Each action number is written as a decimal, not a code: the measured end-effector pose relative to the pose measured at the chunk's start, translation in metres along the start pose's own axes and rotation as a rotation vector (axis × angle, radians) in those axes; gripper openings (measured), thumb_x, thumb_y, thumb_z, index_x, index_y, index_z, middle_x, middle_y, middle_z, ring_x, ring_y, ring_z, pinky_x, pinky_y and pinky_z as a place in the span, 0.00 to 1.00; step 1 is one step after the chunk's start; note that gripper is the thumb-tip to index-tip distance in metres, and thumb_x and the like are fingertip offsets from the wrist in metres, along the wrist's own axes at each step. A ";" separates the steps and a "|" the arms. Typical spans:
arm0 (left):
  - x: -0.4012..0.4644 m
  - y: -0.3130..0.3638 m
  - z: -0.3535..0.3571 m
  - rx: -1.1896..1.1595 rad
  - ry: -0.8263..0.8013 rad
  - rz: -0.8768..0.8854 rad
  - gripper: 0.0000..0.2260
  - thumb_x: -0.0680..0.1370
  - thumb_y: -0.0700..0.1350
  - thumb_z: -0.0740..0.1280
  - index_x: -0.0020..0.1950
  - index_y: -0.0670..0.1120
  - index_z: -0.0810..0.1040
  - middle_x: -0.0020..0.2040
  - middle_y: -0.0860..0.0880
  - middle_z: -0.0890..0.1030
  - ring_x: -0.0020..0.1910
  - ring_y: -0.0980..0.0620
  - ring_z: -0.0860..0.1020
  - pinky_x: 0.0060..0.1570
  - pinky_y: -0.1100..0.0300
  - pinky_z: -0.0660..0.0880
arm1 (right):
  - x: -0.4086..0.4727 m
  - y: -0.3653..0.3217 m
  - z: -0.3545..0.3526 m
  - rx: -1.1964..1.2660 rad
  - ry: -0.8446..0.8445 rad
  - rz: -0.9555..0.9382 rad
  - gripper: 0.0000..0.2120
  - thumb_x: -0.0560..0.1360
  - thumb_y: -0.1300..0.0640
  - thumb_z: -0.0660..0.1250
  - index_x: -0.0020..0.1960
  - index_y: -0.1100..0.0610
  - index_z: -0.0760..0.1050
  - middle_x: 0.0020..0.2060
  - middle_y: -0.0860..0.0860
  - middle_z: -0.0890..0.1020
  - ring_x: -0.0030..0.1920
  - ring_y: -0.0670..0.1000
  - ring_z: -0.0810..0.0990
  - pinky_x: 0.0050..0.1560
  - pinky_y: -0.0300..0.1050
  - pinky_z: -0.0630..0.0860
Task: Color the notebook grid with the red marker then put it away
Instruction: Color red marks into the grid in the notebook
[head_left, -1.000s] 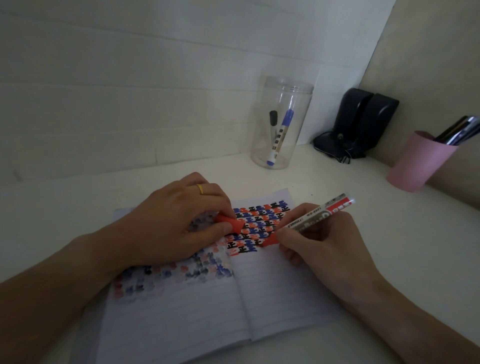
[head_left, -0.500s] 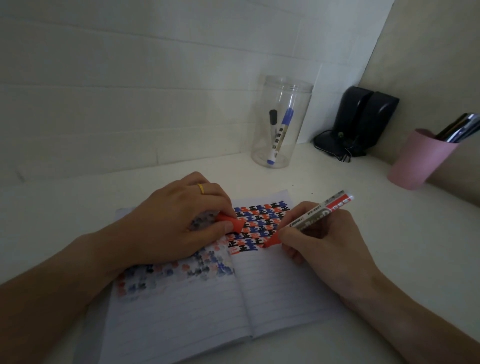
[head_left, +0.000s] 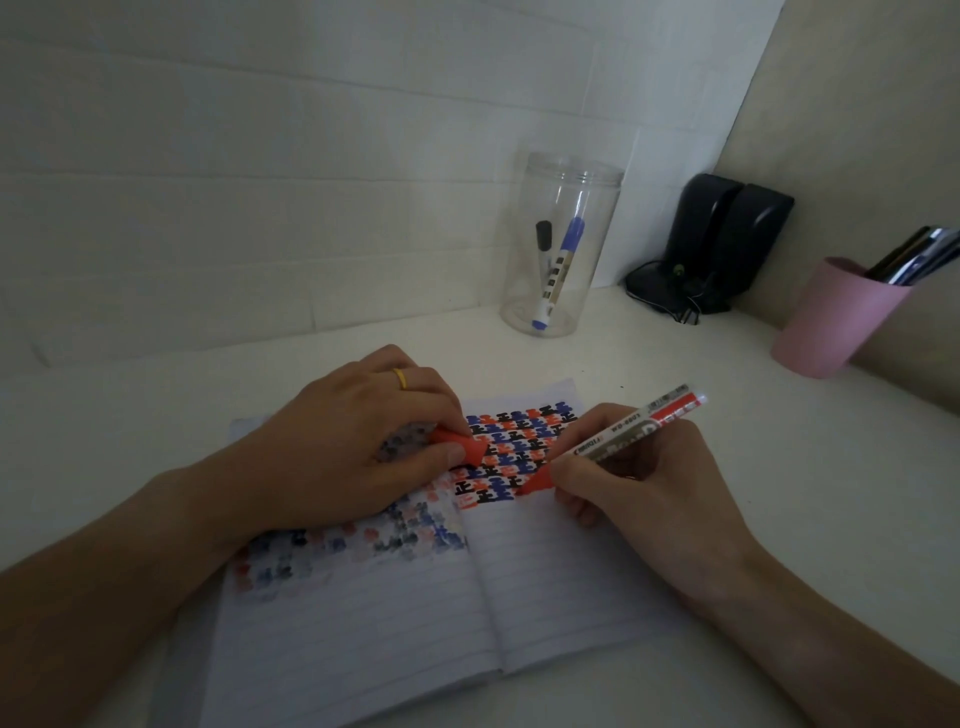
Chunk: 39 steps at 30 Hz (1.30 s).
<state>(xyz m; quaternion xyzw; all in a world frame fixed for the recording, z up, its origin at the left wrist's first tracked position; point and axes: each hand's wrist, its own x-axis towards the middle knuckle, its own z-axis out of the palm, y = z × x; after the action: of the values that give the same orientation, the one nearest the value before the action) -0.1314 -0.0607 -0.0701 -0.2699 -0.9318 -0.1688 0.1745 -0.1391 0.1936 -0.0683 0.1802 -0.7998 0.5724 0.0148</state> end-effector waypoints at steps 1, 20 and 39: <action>0.000 0.000 0.000 -0.003 0.001 -0.002 0.16 0.80 0.63 0.59 0.57 0.59 0.82 0.55 0.64 0.81 0.57 0.59 0.74 0.53 0.57 0.75 | 0.000 0.000 0.000 -0.016 -0.003 -0.010 0.04 0.69 0.66 0.73 0.38 0.59 0.84 0.29 0.54 0.85 0.30 0.53 0.82 0.36 0.54 0.81; 0.000 0.000 0.000 0.010 -0.007 0.006 0.14 0.81 0.61 0.60 0.57 0.59 0.81 0.55 0.63 0.81 0.57 0.59 0.74 0.53 0.56 0.75 | 0.006 0.001 -0.004 0.108 0.092 0.082 0.05 0.71 0.64 0.72 0.37 0.59 0.83 0.27 0.53 0.82 0.31 0.50 0.78 0.33 0.44 0.75; -0.001 0.007 0.000 0.032 0.139 -0.100 0.11 0.81 0.56 0.62 0.58 0.55 0.79 0.50 0.59 0.79 0.49 0.58 0.76 0.50 0.56 0.75 | 0.015 0.009 -0.014 0.468 0.107 0.104 0.03 0.72 0.62 0.73 0.45 0.58 0.84 0.36 0.58 0.85 0.38 0.53 0.82 0.39 0.43 0.80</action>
<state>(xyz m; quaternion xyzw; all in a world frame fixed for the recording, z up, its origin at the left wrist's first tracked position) -0.1266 -0.0550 -0.0688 -0.2077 -0.9323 -0.1809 0.2344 -0.1584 0.2053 -0.0680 0.1068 -0.6515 0.7509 -0.0146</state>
